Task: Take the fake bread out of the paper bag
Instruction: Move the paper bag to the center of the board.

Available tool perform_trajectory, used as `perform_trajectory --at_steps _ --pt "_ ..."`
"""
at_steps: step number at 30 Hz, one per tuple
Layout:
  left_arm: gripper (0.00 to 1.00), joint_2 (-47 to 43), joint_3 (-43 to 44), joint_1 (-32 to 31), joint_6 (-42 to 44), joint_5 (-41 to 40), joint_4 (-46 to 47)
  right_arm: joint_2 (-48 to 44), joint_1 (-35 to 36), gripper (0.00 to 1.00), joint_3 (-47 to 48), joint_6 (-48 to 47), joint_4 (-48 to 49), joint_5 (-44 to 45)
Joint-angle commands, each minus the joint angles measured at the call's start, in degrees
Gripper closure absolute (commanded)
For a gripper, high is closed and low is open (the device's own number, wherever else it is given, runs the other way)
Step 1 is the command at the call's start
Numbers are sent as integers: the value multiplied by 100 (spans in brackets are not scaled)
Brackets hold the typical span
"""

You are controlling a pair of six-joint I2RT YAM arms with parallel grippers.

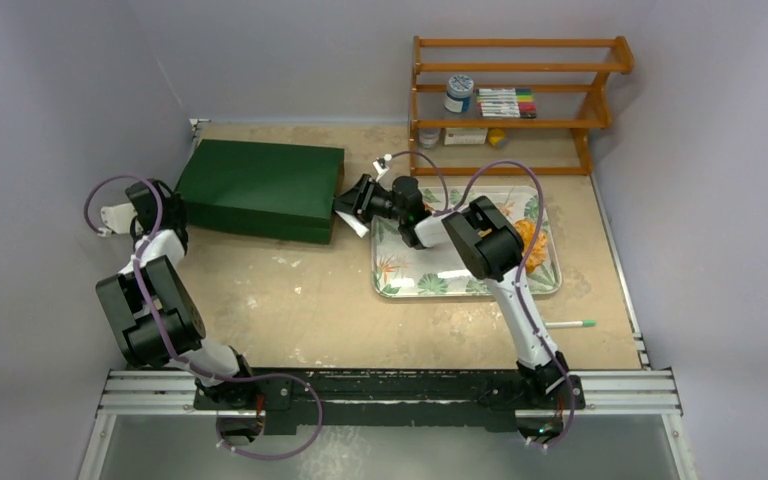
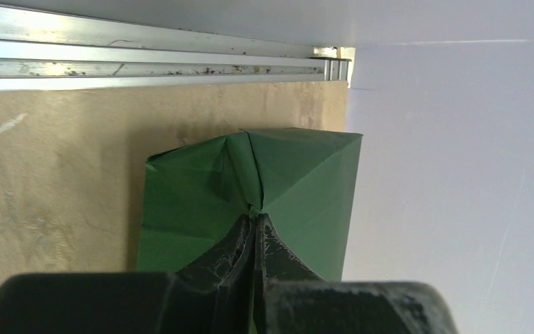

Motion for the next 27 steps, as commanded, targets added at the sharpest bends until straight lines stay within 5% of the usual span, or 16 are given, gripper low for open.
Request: perform_trajectory --at_steps 1,11,27 --pt "100 -192 -161 154 148 69 366 257 -30 52 520 279 764 -165" --pt "100 -436 -472 277 5 17 453 -60 -32 92 -58 -7 534 -191" --pt "100 -853 -588 290 -174 -442 -177 -3115 -25 98 -2888 -1482 -1136 696"
